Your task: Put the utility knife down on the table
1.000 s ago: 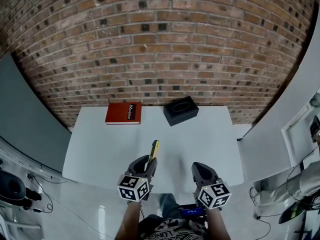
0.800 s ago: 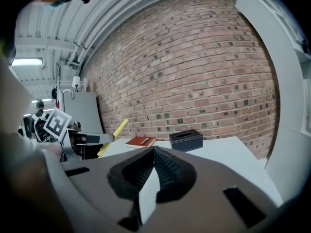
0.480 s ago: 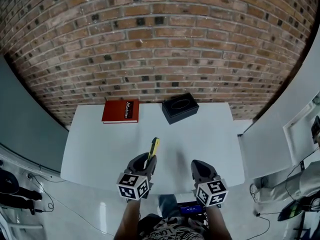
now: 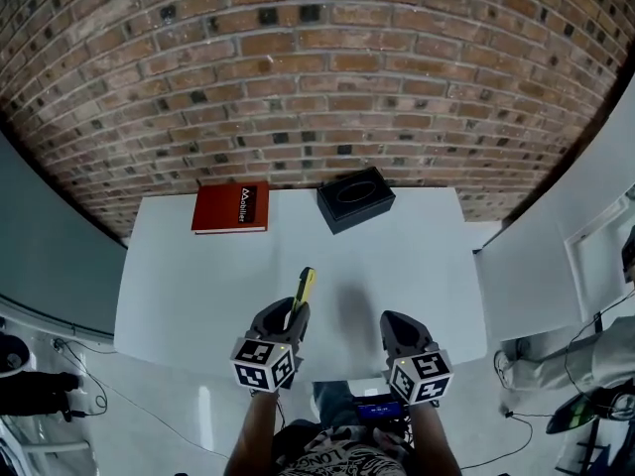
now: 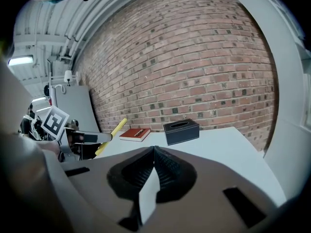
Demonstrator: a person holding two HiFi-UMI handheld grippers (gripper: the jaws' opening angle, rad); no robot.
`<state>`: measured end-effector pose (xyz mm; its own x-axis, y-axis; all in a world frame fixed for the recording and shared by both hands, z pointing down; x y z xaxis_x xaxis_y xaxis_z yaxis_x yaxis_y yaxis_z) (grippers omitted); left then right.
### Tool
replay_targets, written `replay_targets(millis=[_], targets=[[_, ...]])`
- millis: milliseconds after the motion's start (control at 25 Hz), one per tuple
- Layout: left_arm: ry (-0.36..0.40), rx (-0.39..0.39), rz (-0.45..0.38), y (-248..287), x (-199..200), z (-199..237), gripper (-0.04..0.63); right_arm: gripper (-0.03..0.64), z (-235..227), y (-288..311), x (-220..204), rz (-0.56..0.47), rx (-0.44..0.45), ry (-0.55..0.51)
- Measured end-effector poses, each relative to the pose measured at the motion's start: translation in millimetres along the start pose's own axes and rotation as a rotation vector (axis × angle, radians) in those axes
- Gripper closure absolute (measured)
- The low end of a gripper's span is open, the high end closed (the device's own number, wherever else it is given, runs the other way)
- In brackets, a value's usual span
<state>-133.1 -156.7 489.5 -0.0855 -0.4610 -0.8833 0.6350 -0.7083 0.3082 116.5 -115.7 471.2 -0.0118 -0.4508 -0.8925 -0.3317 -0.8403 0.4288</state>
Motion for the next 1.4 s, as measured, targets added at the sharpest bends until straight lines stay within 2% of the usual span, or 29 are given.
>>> replay_targets(millis=[240, 640, 840, 1040, 1160, 1400], targets=[[-0.009, 0.010, 0.055, 13, -13, 6, 0.471, 0.617, -5, 13, -13, 0.068, -0.004, -0.030], [-0.017, 0.009, 0.151, 39, -42, 15, 0.471, 0.617, -17, 37, -35, 0.149, 0.006, -0.019], [0.018, 0.011, 0.250, 50, -65, 18, 0.471, 0.617, -19, 49, -44, 0.189, 0.015, -0.007], [0.014, 0.011, 0.310, 59, -84, 24, 0.472, 0.617, -23, 63, -48, 0.216, 0.022, -0.007], [0.039, 0.016, 0.345, 67, -90, 27, 0.471, 0.617, -27, 70, -51, 0.235, 0.024, -0.005], [0.148, 0.005, 0.435, 87, -101, 31, 0.471, 0.617, -34, 84, -58, 0.278, 0.023, 0.001]])
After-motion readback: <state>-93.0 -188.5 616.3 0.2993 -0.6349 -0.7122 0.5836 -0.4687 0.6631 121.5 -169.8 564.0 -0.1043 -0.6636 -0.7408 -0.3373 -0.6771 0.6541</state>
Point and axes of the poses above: the fingertips, and each gripper's own axes: y forward along the fingers, z to its left, x out of its top, the point moved 8 cm from there along -y, backward along the fingers, and after that the axes turned 5 degrees about -x, right-handed, at the moved point
